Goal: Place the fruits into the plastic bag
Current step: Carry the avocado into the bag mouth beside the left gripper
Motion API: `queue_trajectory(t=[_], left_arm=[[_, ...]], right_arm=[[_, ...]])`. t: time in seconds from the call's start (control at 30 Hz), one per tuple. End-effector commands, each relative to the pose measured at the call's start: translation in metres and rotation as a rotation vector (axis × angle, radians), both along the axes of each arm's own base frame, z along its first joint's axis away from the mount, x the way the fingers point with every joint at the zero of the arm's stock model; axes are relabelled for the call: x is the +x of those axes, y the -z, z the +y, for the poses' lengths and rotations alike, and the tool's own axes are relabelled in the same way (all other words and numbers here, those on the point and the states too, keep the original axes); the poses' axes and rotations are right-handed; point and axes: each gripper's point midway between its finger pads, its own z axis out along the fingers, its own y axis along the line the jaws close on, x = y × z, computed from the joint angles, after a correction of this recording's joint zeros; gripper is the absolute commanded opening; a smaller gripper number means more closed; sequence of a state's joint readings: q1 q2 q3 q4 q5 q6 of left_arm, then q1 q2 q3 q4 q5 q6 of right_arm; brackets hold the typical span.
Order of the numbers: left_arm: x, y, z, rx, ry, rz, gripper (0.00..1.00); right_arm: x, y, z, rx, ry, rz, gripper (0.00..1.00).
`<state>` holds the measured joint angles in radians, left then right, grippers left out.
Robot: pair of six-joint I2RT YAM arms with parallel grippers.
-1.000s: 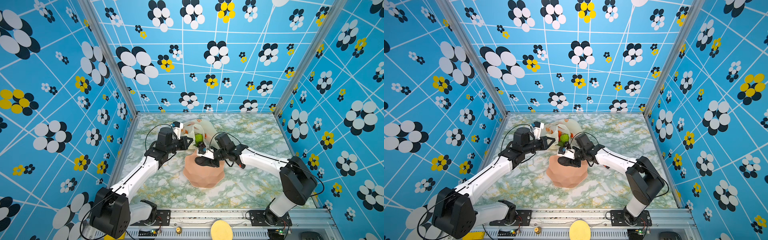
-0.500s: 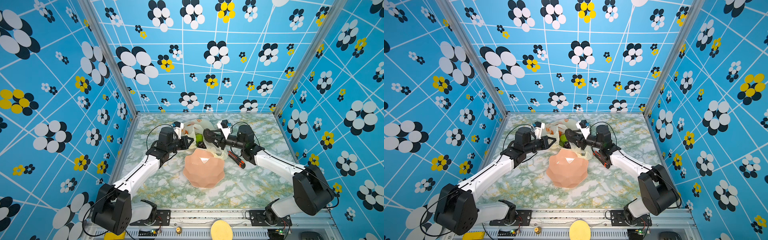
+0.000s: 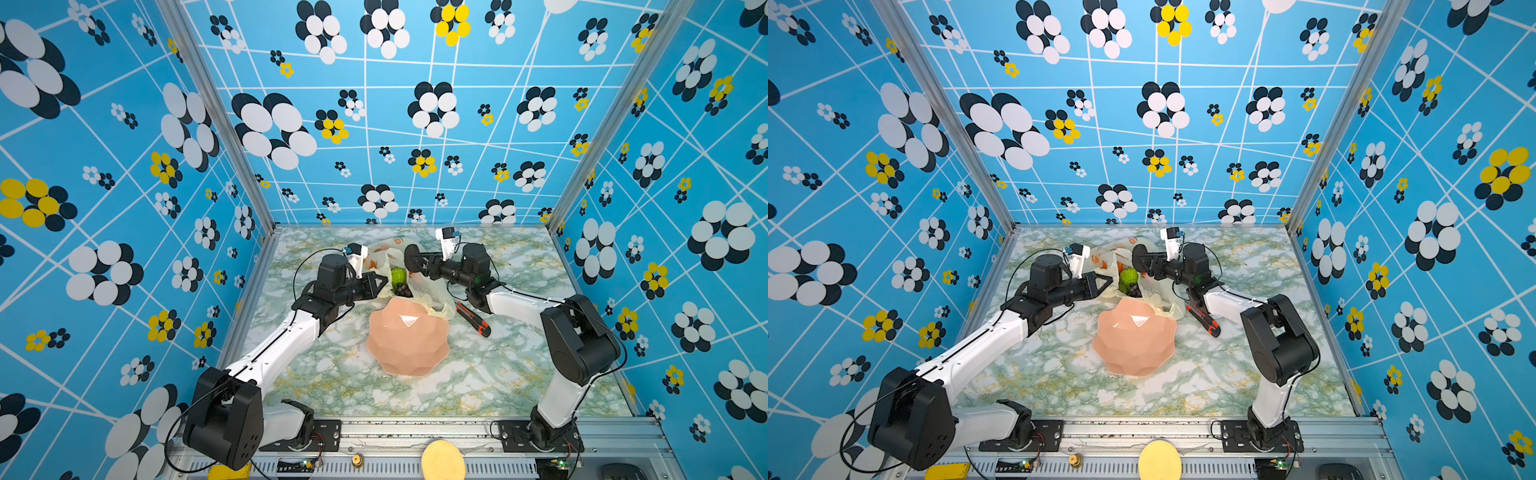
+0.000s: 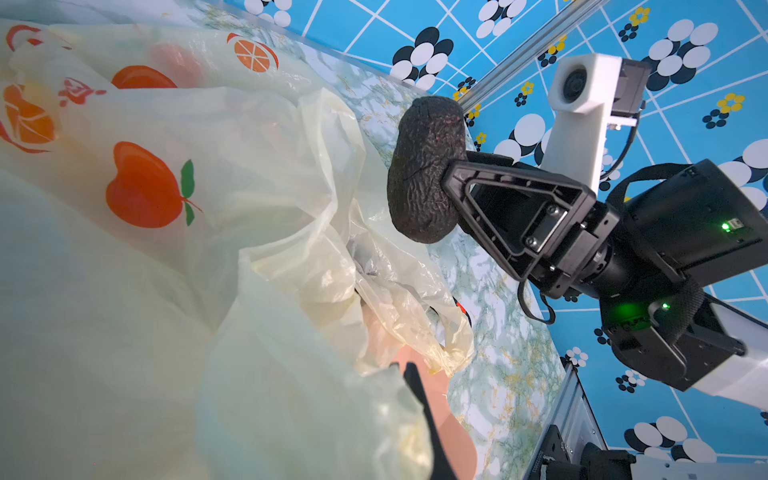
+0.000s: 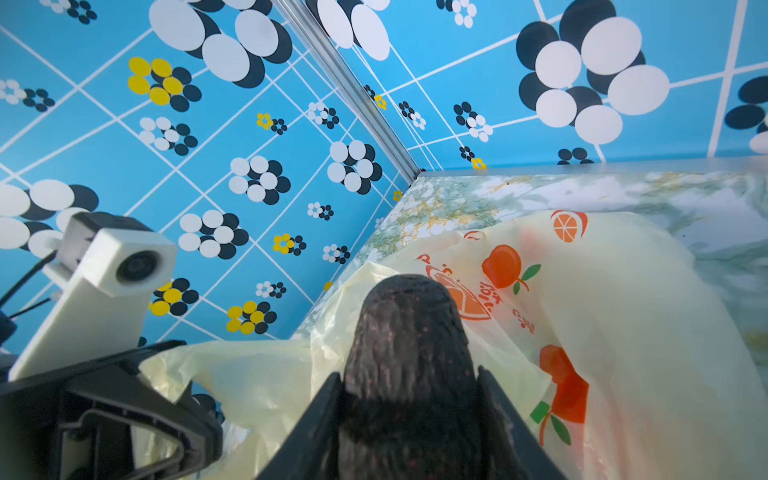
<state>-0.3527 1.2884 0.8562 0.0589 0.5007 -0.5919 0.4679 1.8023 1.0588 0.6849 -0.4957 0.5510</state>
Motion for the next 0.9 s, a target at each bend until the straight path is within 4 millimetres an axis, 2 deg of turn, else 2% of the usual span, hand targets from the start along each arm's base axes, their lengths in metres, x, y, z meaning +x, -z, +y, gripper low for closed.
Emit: queue_trajectory(t=[0.0, 0.3, 0.53, 0.87], left_arm=[[0.002, -0.002, 0.001, -0.005, 0.001, -0.005, 0.00], [0.005, -0.001, -0.002, -0.017, 0.008, 0.004, 0.00], [0.006, -0.002, -0.003, -0.019, 0.015, 0.005, 0.00], [0.002, 0.000, 0.000, -0.016, 0.007, 0.003, 0.00]], right_arm=[[0.007, -0.009, 0.004, 0.052, 0.000, 0.051, 0.26], [-0.001, 0.028, 0.019, 0.038, -0.065, 0.183, 0.26], [-0.003, 0.037, 0.032, 0.029, -0.099, 0.227, 0.26], [-0.008, 0.040, 0.051, 0.016, -0.142, 0.243, 0.28]])
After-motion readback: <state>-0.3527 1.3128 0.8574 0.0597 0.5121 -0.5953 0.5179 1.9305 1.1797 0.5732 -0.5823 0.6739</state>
